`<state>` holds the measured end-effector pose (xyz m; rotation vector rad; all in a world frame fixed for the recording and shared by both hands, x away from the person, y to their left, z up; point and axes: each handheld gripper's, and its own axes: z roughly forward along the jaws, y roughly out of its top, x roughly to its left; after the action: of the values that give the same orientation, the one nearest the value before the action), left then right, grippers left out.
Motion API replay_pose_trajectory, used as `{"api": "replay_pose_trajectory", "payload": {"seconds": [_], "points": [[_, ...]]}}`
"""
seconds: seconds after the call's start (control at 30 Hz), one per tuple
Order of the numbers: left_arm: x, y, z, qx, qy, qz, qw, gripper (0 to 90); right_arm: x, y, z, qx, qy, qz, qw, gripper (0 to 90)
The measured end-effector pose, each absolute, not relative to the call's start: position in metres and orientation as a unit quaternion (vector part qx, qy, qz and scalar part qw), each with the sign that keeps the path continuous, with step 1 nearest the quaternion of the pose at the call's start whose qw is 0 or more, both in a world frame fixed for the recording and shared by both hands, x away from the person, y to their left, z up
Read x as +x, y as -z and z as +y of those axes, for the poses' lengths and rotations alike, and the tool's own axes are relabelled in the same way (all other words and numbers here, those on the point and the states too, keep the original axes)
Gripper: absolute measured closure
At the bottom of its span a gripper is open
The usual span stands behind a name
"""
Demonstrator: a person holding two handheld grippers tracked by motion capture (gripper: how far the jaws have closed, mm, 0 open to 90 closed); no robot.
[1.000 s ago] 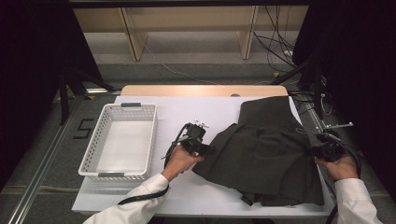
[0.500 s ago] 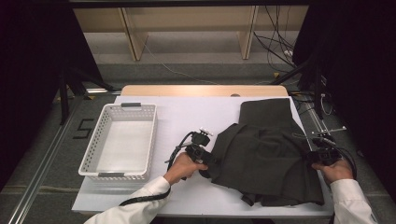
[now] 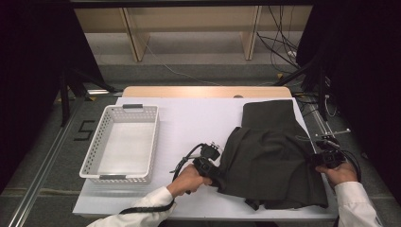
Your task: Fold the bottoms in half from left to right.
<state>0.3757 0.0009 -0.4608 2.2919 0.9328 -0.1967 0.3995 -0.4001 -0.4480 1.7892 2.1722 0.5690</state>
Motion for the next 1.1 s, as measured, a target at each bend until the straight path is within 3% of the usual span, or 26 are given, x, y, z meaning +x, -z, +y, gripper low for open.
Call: {"api": "replay_pose_trajectory", "payload": {"seconds": [0.17,0.3,0.4,0.53,0.67,0.73,0.87,0.97,1.1], "points": [[0.349,0.457,0.011,0.867,0.076,0.353,0.345,85.2,0.399,0.450,-0.399,0.615,-0.196,0.752,0.131,79.9],[0.340,0.470,-0.005,0.866,0.101,0.349,0.342,84.8,0.398,0.449,-0.394,0.612,-0.186,0.757,0.137,80.3],[0.331,0.468,-0.015,0.879,0.090,0.321,0.340,83.2,0.398,0.449,-0.395,0.613,-0.188,0.755,0.135,80.3],[0.347,0.460,0.001,0.868,0.110,0.337,0.349,64.8,0.396,0.450,-0.397,0.614,-0.191,0.754,0.131,80.0],[0.367,0.440,0.018,0.849,0.061,0.368,0.375,51.2,0.396,0.449,-0.399,0.615,-0.195,0.753,0.131,77.7],[0.378,0.434,0.022,0.843,0.028,0.379,0.381,48.1,0.396,0.449,-0.398,0.615,-0.197,0.752,0.131,77.5],[0.401,0.440,0.023,0.829,0.019,0.412,0.377,45.4,0.396,0.449,-0.397,0.615,-0.193,0.753,0.132,77.5],[0.409,0.458,0.011,0.828,0.082,0.419,0.364,38.4,0.396,0.449,-0.397,0.614,-0.193,0.754,0.131,77.3],[0.404,0.472,-0.013,0.847,0.103,0.400,0.333,35.1,0.396,0.450,-0.397,0.615,-0.194,0.753,0.129,77.2]]}}
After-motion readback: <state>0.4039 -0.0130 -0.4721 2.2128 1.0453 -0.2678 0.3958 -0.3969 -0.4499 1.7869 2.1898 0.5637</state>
